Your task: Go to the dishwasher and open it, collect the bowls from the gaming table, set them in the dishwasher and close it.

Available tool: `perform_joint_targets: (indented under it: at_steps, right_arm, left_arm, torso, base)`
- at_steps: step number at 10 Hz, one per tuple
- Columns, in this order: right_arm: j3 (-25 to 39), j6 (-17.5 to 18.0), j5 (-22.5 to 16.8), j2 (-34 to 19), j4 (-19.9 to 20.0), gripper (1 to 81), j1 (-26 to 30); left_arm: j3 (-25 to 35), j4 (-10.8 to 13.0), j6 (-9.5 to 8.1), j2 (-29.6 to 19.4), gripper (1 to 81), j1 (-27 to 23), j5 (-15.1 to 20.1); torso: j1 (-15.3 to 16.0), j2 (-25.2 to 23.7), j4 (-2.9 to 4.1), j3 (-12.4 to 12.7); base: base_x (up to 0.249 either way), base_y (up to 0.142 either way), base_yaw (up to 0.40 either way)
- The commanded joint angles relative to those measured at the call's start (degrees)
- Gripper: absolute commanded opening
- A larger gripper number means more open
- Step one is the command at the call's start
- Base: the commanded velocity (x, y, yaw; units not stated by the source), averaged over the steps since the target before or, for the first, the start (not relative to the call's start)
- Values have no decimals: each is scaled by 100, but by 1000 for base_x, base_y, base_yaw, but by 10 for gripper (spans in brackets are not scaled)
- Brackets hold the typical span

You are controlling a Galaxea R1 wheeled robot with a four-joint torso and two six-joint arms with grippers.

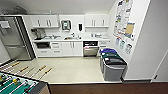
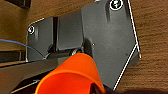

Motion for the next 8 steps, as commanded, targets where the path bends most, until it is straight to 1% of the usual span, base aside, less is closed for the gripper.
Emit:
perform_joint_targets:
  at_steps: [1, 8]
  right_arm:
    - [47, -17, -316, -60, -42, 10, 287]
    - [38, -17, -325, -16, -121, 10, 278]
  left_arm:
    - [-35, 32, 34, -50, 10, -276, 244]
    - [-36, 32, 34, -50, 10, -276, 244]
  torso:
    - [-1, 0, 2, 2]
    - [0, 5, 2, 0]
  base:
    - [193, 0, 0]
    - [194, 0, 0]
